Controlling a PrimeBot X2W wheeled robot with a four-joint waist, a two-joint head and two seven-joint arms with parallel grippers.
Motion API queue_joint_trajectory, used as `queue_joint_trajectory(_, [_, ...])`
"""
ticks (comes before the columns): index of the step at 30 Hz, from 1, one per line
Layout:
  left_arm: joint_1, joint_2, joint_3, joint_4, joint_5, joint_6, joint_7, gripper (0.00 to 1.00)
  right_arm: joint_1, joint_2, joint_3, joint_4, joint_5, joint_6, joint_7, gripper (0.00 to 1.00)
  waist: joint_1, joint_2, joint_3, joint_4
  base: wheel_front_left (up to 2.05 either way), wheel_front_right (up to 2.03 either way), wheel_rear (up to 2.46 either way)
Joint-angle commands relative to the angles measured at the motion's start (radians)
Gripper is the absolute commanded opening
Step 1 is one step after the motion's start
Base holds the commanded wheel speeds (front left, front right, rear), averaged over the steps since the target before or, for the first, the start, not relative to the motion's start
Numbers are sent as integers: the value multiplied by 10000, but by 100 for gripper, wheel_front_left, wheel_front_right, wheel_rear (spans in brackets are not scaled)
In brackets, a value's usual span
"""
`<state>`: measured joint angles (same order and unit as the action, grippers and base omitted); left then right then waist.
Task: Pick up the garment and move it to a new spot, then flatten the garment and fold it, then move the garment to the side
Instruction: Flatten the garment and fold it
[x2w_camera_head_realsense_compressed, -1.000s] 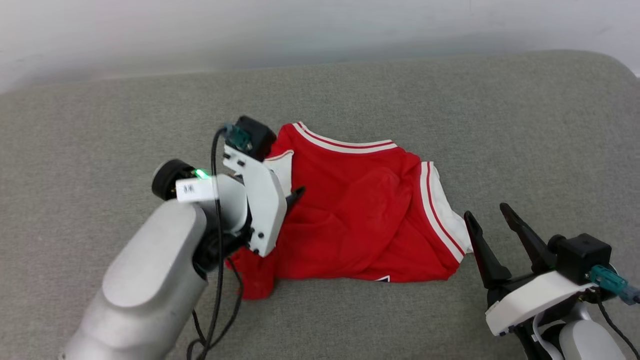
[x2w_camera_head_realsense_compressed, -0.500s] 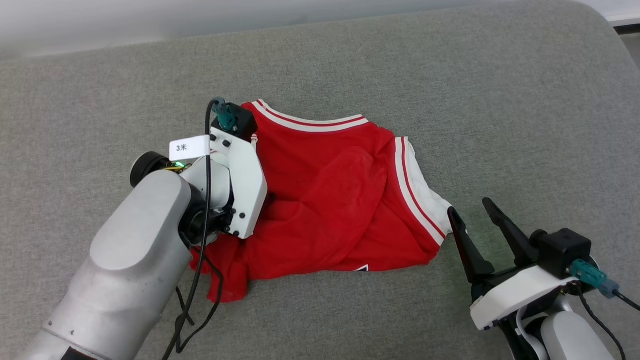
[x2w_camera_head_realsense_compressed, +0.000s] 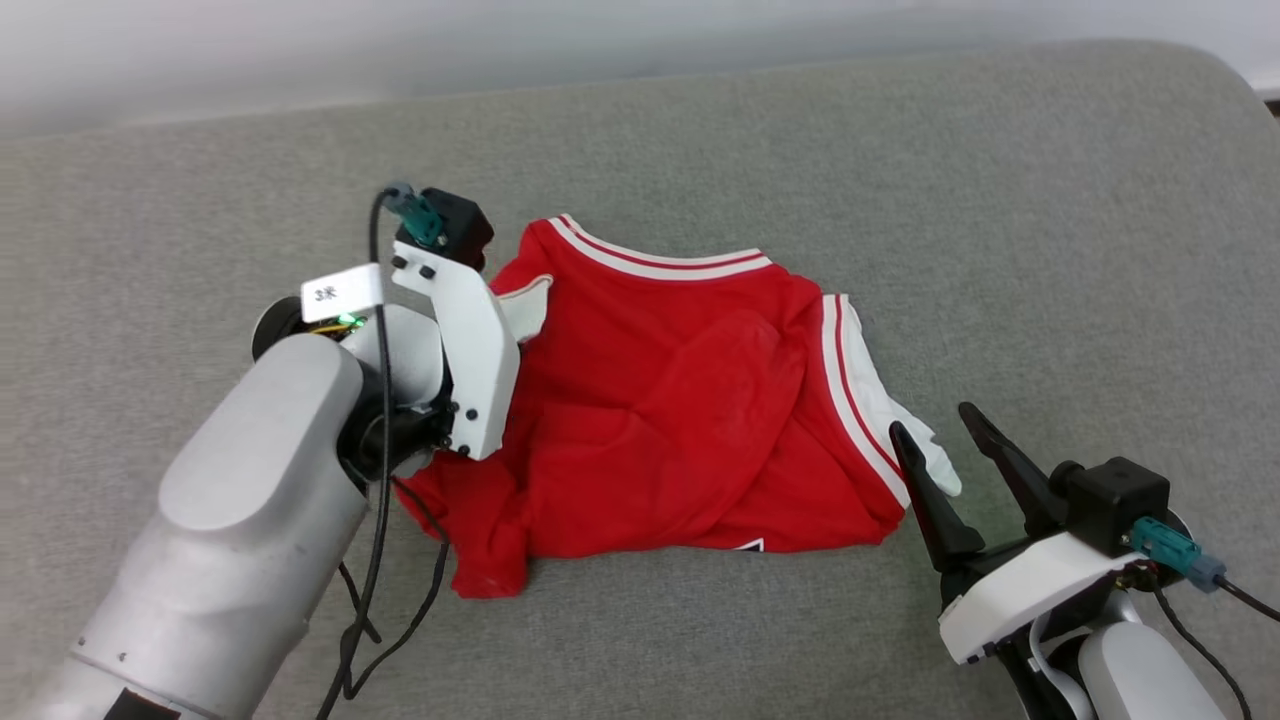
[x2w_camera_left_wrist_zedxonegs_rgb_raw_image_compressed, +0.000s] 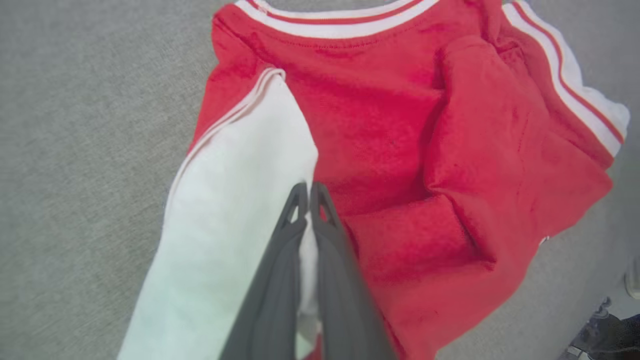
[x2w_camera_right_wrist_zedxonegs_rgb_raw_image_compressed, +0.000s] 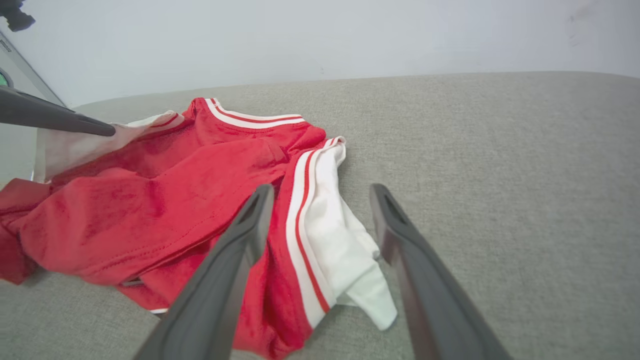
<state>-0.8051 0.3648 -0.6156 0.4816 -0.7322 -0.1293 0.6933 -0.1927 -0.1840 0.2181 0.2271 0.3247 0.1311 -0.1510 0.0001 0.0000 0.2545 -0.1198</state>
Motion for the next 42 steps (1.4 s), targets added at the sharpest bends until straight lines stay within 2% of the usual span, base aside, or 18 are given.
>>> queue_joint_trajectory(1, [28,37,64,-51,-66,-13,-86,0,73,-35,-18,22,-13,-7,2,100,-1,0,-182,166,0,0,0])
queue_joint_trajectory(6, [501,539,975,-332,-583,250,-996,0,278,-37,-143,-22,-118,-7,187,100,-1,0,-607,651,0,0,0])
queue_joint_trajectory(12, [796,1200,1933,-32,-673,812,-2090,0,286,-92,-123,-165,-253,-7,388,100,-1,0,-498,806,0,0,0])
queue_joint_trajectory(15, [886,1467,2098,375,-501,923,-2590,0,246,-119,-79,-229,-299,-7,516,100,-1,0,-338,780,0,0,0])
queue_joint_trajectory(20, [709,1676,2023,1184,10,818,-3606,0,130,-176,-158,-336,-382,-7,639,100,-1,0,-21,669,0,0,0])
queue_joint_trajectory(24, [418,1739,1962,2005,597,1133,-4639,0,84,-191,-215,-406,-427,-7,731,100,-1,0,162,590,0,0,0])
queue_joint_trajectory(25, [369,1739,1845,2267,788,1216,-4808,100,77,-189,-228,-420,-464,-7,745,100,-1,0,185,576,0,0,0])
queue_joint_trajectory(30, [-17,1685,1379,3155,1495,1179,-5669,100,124,-90,-289,-398,-564,-7,810,100,-1,0,132,600,0,0,0])
queue_joint_trajectory(34, [-121,1585,1204,3440,1898,1185,-6986,100,242,-49,-348,-341,-606,-7,832,100,-1,0,-141,738,0,0,0])
queue_joint_trajectory(37, [-118,1453,1236,3279,2079,1188,-8325,100,338,-60,-438,-331,-602,-7,804,100,-1,0,-426,903,0,0,0])
queue_joint_trajectory(38, [-41,1411,1226,3186,2075,1068,-8748,100,362,-71,-471,-344,-610,-7,786,100,-1,0,-524,965,0,0,0])
queue_joint_trajectory(42, [480,1217,1288,2363,2310,1120,-9513,100,578,-125,-643,-338,-576,-7,767,100,-1,0,-998,1241,0,0,0])
